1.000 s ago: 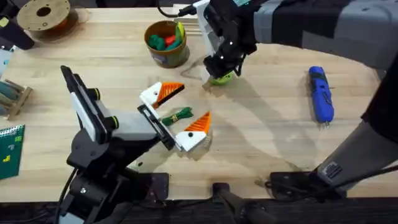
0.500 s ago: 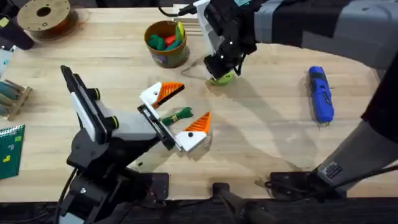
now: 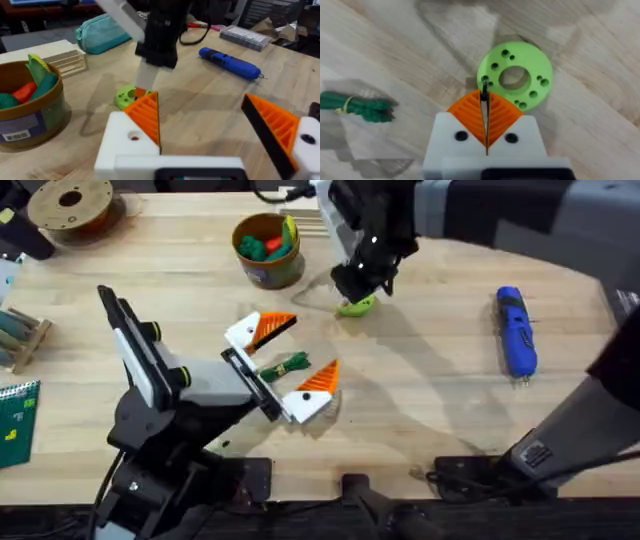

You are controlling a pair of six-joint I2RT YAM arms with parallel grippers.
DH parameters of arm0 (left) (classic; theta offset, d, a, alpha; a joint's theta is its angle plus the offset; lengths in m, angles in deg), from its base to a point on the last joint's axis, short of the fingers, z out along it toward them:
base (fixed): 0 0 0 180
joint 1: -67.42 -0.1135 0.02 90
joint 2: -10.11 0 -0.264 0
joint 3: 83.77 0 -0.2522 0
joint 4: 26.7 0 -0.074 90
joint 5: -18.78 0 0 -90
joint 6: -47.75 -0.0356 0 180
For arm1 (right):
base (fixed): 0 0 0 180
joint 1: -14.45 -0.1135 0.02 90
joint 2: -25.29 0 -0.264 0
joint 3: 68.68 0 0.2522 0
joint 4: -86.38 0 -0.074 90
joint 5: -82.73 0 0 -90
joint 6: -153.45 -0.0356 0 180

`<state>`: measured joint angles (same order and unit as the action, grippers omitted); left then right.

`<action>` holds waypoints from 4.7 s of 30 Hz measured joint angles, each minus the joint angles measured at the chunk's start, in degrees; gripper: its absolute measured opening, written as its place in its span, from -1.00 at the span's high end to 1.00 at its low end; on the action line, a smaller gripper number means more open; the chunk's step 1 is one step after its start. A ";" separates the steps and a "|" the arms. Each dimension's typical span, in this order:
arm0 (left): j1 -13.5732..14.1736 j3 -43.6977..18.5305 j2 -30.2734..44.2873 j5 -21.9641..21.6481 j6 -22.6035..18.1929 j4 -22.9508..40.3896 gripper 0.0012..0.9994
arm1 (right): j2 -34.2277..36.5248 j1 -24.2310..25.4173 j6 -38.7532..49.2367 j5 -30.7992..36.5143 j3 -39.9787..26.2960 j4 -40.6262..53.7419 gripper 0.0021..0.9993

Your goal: Pick up the gripper from the table and insert it into the empty holder that is missing its gripper. Then pick up a screw, insert it into the mounting hole, and use the screwdriver to tighten it. Finally, clean up the table by picking up the vegetable and placing it into the bucket.

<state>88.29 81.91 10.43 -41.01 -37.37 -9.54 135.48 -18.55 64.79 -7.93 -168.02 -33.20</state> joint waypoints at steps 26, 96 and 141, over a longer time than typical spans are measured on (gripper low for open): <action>0.00 0.00 0.00 0.00 -0.11 0.00 -0.97 | -7.37 -8.30 3.51 -9.85 -29.64 27.28 0.99; 0.00 0.00 0.00 0.02 -0.04 0.00 -0.98 | 0.03 -19.12 0.18 -18.67 -31.72 25.79 0.99; 0.00 0.00 0.09 0.00 0.04 0.02 -0.97 | 1.70 -19.12 0.22 -17.29 -31.80 24.41 0.99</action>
<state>88.29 81.91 10.51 -41.01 -37.32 -9.52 137.18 -37.67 65.01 -25.22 -199.83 -8.79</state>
